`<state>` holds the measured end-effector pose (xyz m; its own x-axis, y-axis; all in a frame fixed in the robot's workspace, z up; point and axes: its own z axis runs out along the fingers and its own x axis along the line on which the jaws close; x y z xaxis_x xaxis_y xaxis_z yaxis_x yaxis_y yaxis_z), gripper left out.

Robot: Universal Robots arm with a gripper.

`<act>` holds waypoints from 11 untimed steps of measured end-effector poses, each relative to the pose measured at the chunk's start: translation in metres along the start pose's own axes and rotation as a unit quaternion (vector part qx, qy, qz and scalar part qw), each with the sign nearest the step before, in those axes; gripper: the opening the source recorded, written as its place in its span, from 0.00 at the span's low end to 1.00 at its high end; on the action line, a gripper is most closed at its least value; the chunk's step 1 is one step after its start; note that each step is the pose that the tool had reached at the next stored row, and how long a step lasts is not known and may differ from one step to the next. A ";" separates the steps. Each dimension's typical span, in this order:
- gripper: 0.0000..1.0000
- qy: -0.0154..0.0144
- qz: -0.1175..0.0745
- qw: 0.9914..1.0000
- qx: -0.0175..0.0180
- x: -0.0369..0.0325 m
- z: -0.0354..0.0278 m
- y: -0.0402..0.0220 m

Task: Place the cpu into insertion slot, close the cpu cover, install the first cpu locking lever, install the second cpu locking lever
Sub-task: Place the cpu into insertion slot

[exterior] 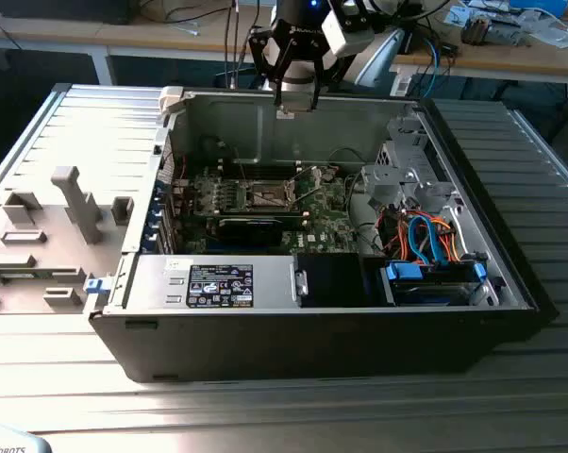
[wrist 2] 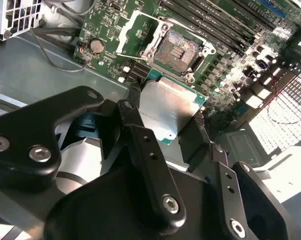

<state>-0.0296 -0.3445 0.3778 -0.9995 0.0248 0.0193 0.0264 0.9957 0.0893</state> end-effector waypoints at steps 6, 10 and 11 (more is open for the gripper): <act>0.55 0.000 0.000 1.000 0.000 0.0003 0.0004 0.0000; 0.55 0.000 0.000 1.000 0.000 0.0005 0.0039 -0.0004; 0.55 0.000 0.000 1.000 0.000 0.0004 0.0079 -0.0007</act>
<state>-0.0301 -0.3445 0.3699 -0.9995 0.0247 0.0193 0.0264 0.9957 0.0893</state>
